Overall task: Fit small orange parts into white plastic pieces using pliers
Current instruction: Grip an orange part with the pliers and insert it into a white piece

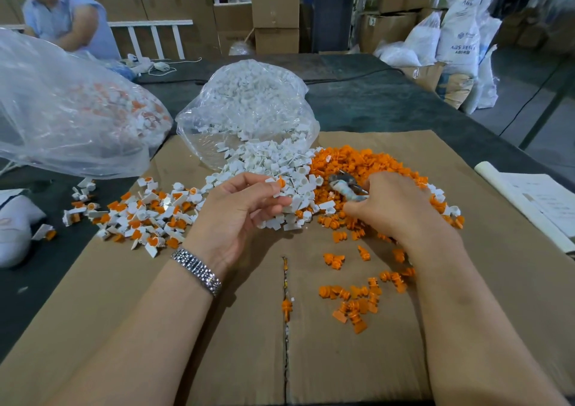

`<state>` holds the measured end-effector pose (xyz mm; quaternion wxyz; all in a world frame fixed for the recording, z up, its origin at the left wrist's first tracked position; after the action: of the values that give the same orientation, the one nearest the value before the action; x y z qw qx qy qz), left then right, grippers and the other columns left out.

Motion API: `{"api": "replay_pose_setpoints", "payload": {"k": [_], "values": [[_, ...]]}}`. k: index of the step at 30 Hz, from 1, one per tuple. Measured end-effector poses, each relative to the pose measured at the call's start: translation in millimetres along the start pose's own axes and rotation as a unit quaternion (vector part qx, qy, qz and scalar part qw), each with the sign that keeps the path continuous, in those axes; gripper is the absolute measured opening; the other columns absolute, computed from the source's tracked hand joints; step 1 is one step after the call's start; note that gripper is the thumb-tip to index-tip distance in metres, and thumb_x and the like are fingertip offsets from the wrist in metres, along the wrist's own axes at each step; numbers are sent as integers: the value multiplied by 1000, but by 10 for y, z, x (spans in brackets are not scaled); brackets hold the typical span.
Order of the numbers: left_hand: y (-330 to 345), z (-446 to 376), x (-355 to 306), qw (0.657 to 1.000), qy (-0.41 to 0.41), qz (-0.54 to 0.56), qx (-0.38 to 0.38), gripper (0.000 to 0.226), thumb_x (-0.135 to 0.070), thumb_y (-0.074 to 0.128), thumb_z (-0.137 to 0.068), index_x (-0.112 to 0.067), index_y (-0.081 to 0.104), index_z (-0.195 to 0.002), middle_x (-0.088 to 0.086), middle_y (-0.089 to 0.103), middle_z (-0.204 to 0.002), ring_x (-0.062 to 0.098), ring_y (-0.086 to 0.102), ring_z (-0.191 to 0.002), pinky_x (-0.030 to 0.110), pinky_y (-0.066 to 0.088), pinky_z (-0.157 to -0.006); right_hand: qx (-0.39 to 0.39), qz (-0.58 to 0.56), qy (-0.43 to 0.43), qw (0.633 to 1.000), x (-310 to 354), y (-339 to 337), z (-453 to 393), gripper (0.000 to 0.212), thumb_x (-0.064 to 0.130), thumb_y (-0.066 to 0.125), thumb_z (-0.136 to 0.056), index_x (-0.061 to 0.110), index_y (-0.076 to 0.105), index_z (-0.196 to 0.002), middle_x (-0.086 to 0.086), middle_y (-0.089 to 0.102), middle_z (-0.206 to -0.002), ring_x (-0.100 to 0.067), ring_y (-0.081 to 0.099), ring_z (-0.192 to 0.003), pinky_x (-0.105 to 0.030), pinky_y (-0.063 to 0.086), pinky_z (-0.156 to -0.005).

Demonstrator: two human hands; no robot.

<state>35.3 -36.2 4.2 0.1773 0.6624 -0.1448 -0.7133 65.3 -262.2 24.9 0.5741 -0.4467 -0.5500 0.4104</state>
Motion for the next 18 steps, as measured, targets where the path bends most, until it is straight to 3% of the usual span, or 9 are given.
{"api": "replay_pose_setpoints", "payload": {"k": [3,5,9,12,13,16,18], "values": [[-29,-10,2,1000,-1,0,-14,18,1,77,-77,-4,68,-91,11,75,-83,24,76,-75,20,58,-59,-28,-80,-10,996,7,-40,16,30,41,63,-91,15,56,-78,-4,54,-72,-23,52,-68,-34,37,-59],[-46,-14,3,1000,-2,6,-18,16,2,76,-80,-5,68,-91,11,75,-83,24,76,-75,20,58,-58,-33,-143,-4,989,8,-115,34,25,38,61,-93,13,63,-87,-10,60,-74,-25,56,-66,-37,36,-52],[-51,-17,-19,1000,9,3,-24,15,2,75,-83,-6,66,-92,8,76,-85,22,75,-76,21,57,-60,10,-305,-2,952,11,-237,21,11,20,66,-92,13,69,-100,-15,70,-90,-25,70,-78,-42,58,-73],[-46,-13,-28,1000,12,8,-26,13,3,73,-86,-7,66,-89,8,76,-87,21,75,-77,21,58,-62,114,-501,-16,858,141,-211,52,15,9,61,-98,8,66,-112,-9,68,-80,-20,70,-72,-47,63,-81],[-39,-8,-30,1000,13,9,-23,12,3,73,-86,-7,66,-88,9,76,-87,21,75,-77,21,58,-62,134,-516,-34,845,217,-208,75,13,11,62,-98,8,64,-111,-6,68,-74,-18,69,-68,-43,63,-78],[-3,13,-39,999,31,-13,-15,12,5,72,-86,-5,65,-89,12,74,-88,24,75,-78,23,59,-64,101,-427,-106,892,446,-221,146,11,22,71,-94,14,66,-100,0,66,-64,-11,64,-58,-26,55,-62],[22,27,-35,998,48,-38,-13,11,5,71,-87,-3,65,-90,14,72,-86,27,75,-77,25,59,-65,61,-407,-128,902,579,-208,176,14,23,76,-89,14,67,-95,3,64,-65,-6,59,-54,-21,49,-56]]}}
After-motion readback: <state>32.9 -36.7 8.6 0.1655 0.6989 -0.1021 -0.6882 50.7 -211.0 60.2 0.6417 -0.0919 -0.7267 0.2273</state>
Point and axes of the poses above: each hand's wrist, its own z-axis away from the middle knuckle, its own y-axis out of the palm, x = y × z, the point moved 6 cm from there along -z, towards the middle knuckle
